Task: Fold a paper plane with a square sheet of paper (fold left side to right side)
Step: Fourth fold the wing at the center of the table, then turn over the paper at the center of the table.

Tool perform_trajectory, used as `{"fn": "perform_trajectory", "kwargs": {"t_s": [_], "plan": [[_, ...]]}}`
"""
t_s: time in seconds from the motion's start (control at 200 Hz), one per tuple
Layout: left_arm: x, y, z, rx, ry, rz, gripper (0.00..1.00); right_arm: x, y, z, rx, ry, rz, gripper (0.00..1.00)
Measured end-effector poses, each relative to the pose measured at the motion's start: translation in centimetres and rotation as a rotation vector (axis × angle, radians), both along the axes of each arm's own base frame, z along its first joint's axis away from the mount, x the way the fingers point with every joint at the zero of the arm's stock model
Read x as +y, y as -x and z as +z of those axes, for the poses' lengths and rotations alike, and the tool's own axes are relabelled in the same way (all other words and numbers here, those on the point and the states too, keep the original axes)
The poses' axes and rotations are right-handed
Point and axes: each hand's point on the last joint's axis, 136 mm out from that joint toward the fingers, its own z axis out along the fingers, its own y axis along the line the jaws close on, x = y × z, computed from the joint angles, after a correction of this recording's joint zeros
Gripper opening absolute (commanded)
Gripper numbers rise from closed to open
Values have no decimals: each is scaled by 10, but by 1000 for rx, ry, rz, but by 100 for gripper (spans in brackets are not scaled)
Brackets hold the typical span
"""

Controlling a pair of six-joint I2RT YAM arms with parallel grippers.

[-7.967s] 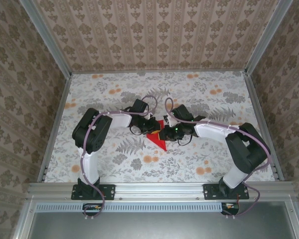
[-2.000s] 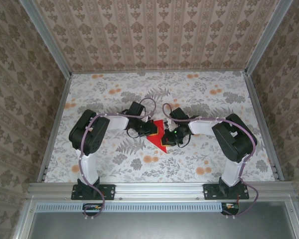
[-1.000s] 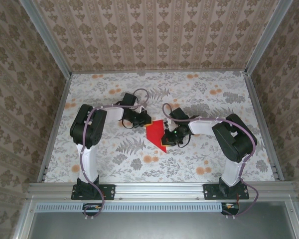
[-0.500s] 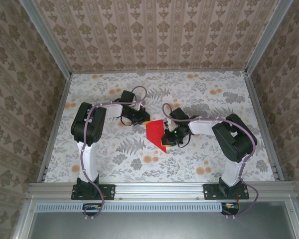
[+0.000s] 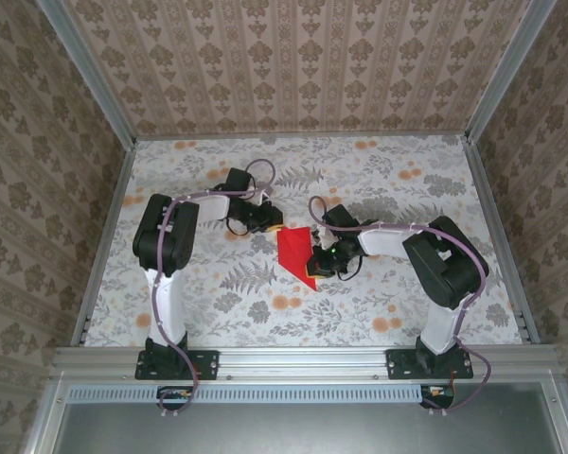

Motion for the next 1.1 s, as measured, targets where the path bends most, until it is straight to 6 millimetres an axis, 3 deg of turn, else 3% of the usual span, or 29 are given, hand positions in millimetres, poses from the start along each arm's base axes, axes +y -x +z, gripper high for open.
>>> {"fn": "perform_trajectory", "kwargs": {"t_s": [0.125,0.25,0.34,0.445,0.595,0.79,0.93,1.1], "plan": [[10,-10,15,-49,-15,28,34,1,-2,1,-7,-11,-13,11],[21,-15,50,-124,-11,60,39,-2,-5,6,-31,-2,-39,20],[30,-10,76,-184,-9,80,42,-4,-12,17,-73,-7,-60,29],[38,4,91,-224,-15,103,44,-8,-26,40,-153,-31,-89,41],[43,31,78,-183,-32,124,45,-22,-44,68,-277,-70,-143,54],[23,66,48,-84,-26,110,45,-35,-52,69,-316,-73,-177,56],[0,72,38,-66,-3,86,45,-36,-50,65,-323,-76,-177,58],[-13,73,23,-36,-3,72,45,-40,-45,68,-337,-78,-181,64]]}}
